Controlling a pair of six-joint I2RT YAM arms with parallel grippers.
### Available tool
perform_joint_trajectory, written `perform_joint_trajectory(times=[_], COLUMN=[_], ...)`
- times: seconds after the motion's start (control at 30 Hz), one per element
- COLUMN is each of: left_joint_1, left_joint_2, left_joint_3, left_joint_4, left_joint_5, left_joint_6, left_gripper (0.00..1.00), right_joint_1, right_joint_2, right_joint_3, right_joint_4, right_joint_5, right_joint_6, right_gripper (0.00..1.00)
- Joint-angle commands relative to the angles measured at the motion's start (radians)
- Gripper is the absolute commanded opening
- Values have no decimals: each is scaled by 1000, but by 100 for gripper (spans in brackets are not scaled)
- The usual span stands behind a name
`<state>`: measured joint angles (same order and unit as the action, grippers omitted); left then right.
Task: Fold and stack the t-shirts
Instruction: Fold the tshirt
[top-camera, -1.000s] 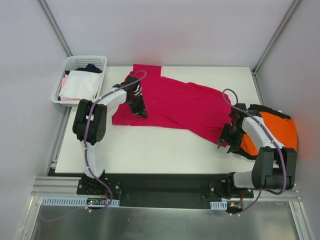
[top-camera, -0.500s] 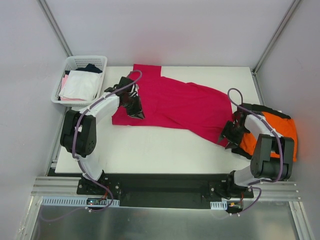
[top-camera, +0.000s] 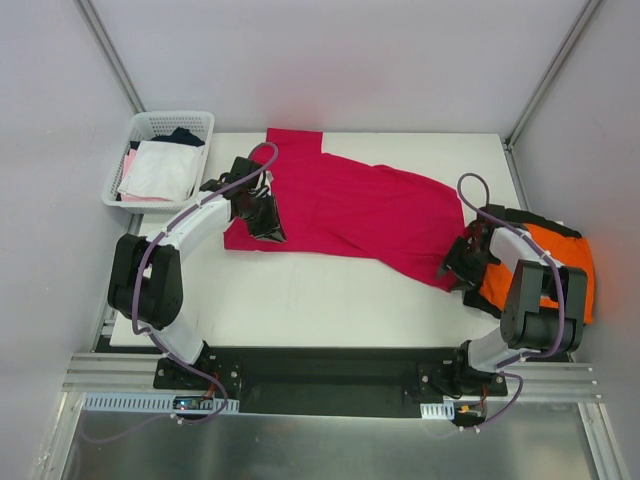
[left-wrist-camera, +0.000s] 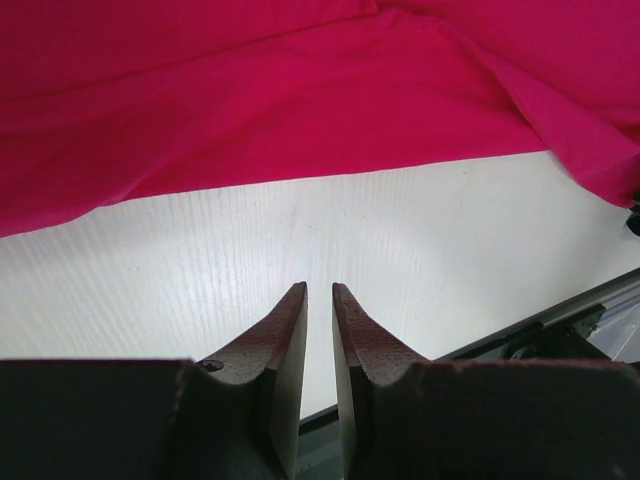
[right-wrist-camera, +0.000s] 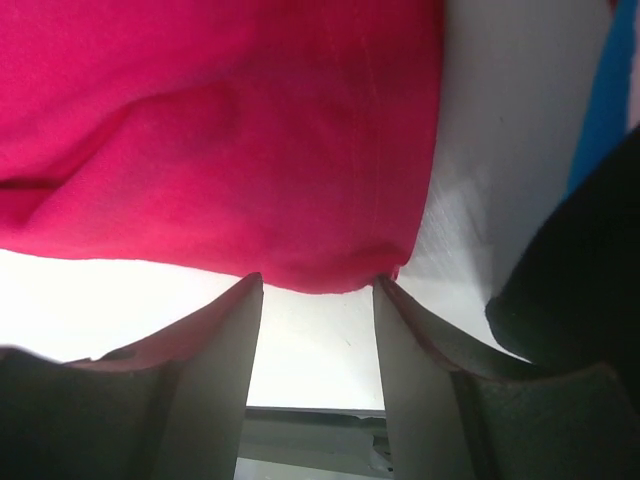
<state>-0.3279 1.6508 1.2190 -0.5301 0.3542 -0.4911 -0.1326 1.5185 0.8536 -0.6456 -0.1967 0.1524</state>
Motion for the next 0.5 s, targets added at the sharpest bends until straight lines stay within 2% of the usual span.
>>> perform_joint_trajectory(times=[0.0,0.47], left_joint_1=[-3,-3], left_joint_2=[-34,-32], left_joint_3=[22,24], left_joint_4=[-33,-41], left_joint_5=[-23,-31], left_joint_6=[0,2], left_gripper=[17,17], right_joint_1=[-16,-21], right_joint_2=[-17,-70], right_joint_3=[-8,-48], right_joint_4=[-8,-42], right_joint_5=[78,120], right_joint_6=[54,95], right_gripper=[51,50])
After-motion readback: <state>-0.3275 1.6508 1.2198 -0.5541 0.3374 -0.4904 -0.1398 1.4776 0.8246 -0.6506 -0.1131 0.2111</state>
